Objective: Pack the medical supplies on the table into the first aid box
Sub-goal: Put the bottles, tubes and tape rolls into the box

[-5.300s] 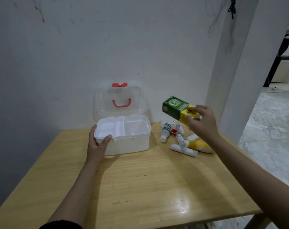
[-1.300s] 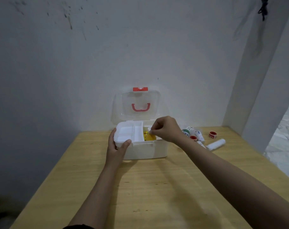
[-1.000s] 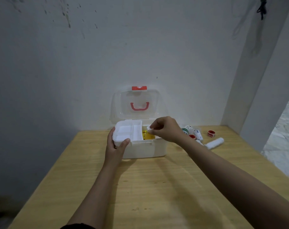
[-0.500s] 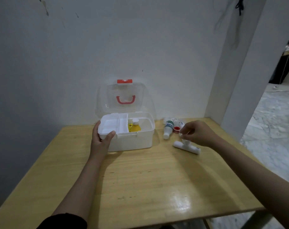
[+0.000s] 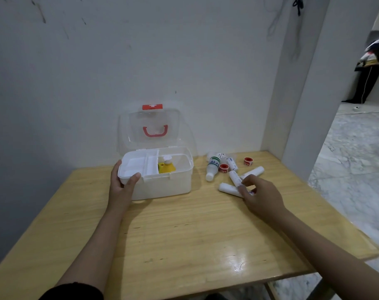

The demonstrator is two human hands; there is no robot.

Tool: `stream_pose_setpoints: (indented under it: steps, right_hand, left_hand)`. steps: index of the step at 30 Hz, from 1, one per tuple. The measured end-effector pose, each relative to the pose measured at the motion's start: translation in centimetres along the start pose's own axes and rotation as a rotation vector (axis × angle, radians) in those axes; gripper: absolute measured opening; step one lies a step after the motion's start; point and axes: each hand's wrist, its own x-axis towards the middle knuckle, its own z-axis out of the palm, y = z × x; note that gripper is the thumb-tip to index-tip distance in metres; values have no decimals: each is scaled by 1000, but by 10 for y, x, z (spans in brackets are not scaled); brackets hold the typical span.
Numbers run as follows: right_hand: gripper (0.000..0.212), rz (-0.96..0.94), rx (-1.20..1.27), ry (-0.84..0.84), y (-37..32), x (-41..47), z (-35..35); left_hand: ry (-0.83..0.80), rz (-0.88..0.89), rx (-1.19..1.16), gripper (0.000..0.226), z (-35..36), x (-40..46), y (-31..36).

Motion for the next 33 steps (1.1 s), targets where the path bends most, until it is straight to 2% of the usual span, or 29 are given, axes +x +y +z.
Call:
stream_pose_setpoints:
  steps: [3, 6, 11, 15, 22, 28, 33]
  right_hand:
    - [9, -22, 55, 59, 3, -1, 6]
    - [26, -57, 73, 82, 6, -3, 9]
    - [22, -60, 119, 57, 9, -8, 11]
    - [33, -89, 99, 23, 12, -11, 10]
    - [21, -127, 161, 131, 15, -9, 9]
    - [20, -87, 289, 197, 6, -10, 3]
    - [22, -86, 364, 231, -17, 4, -8]
  left_hand:
    - [-13, -6, -5, 68, -1, 0, 0]
    - [-18, -8, -16, 72, -1, -1, 0]
    - [-25, -10, -21, 74, -1, 0, -1]
    - [-31, -15, -12, 73, -2, 0, -1]
    - [-34, -18, -19, 84, -1, -1, 0]
    - [-17, -5, -13, 66, 0, -1, 1]
    - [-15, -21, 3, 73, -1, -1, 2]
